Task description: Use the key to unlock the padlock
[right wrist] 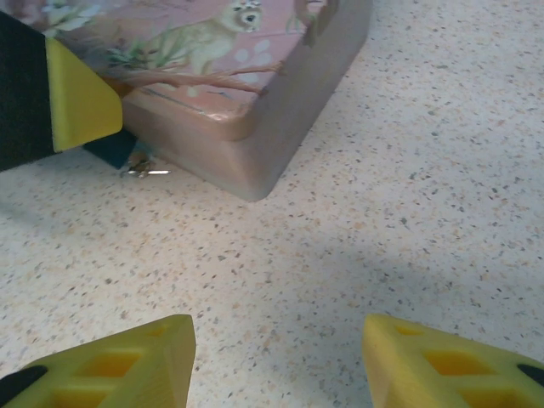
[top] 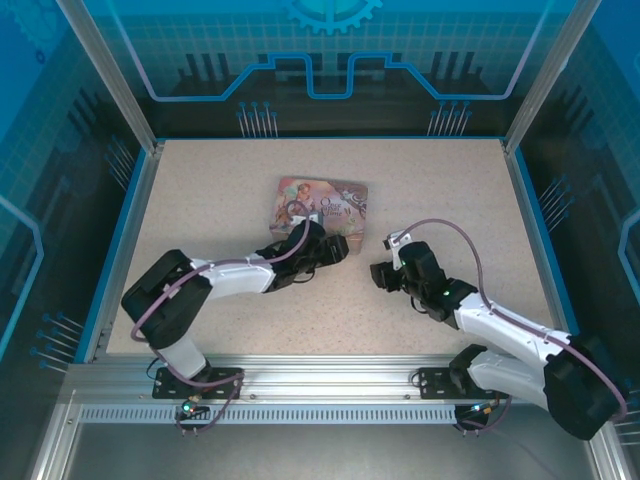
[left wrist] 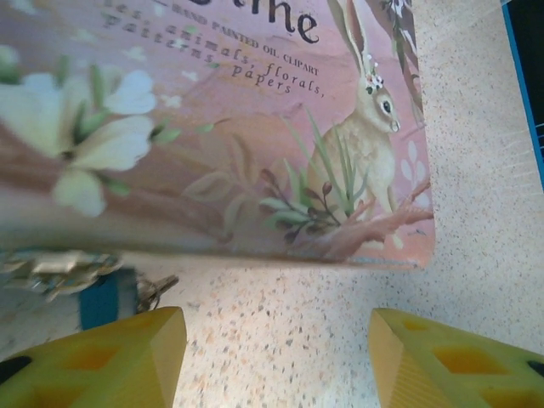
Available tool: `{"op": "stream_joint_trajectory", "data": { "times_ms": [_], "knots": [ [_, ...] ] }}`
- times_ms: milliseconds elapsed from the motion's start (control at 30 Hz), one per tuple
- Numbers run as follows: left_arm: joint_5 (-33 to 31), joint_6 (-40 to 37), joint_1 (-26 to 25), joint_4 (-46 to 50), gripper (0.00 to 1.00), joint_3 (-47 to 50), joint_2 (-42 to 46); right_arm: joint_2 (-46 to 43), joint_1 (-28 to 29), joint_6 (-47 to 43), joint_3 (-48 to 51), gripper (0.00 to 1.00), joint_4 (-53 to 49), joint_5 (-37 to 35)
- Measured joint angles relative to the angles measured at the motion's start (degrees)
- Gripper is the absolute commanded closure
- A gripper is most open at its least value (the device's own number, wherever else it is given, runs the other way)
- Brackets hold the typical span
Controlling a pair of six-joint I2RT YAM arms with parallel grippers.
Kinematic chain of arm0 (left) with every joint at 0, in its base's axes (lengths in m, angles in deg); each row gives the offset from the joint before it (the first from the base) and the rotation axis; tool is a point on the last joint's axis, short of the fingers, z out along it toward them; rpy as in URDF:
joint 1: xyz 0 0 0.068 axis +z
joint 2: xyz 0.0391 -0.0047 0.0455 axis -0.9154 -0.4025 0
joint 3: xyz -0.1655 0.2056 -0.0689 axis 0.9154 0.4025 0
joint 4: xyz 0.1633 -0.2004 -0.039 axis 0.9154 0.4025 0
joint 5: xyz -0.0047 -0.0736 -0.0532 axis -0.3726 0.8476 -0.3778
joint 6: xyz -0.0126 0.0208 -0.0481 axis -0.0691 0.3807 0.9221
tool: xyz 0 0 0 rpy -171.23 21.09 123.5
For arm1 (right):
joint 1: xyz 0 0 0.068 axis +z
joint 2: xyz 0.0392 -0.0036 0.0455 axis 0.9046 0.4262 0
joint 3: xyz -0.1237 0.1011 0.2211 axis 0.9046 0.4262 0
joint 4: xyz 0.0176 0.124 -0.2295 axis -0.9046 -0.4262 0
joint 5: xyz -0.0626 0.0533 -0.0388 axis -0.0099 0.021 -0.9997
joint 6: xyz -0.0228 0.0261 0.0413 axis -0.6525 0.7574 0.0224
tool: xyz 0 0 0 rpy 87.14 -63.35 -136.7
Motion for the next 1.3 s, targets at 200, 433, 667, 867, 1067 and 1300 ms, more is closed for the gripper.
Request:
{"op": "stream_joint_trajectory", "data": {
  "times_ms": [200,433,667,867,1067,1300],
  "knots": [
    [-0.5,-2.8,1.7,7.0,0.24,1.8,13.9,-0.4,0.4,-0.2,0.5,0.35,1.6,3.5],
    [3.1,-6.4,17.2,16.2,0.14,1.4,24.0,9.8,-4.1,7.0,0.5,0.08,9.8,12.9],
    [6.7,-8.8,26.3,21.2,0.13,2.4,27.4,26.8,-11.6,12.6,-9.5,0.00,16.5,27.4],
    [8.7,-9.2,29.4,21.5,0.13,5.5,30.2,37.0,-14.1,13.6,-22.7,0.02,18.8,34.1],
    [10.4,-9.7,31.1,22.1,0.12,6.6,30.4,47.2,-15.6,13.6,-34.2,0.03,19.1,38.5],
    [11.7,-10.6,33.3,22.1,0.11,6.6,30.6,48.6,-17.6,9.8,-41.5,0.01,13.4,33.8]
  ]
}}
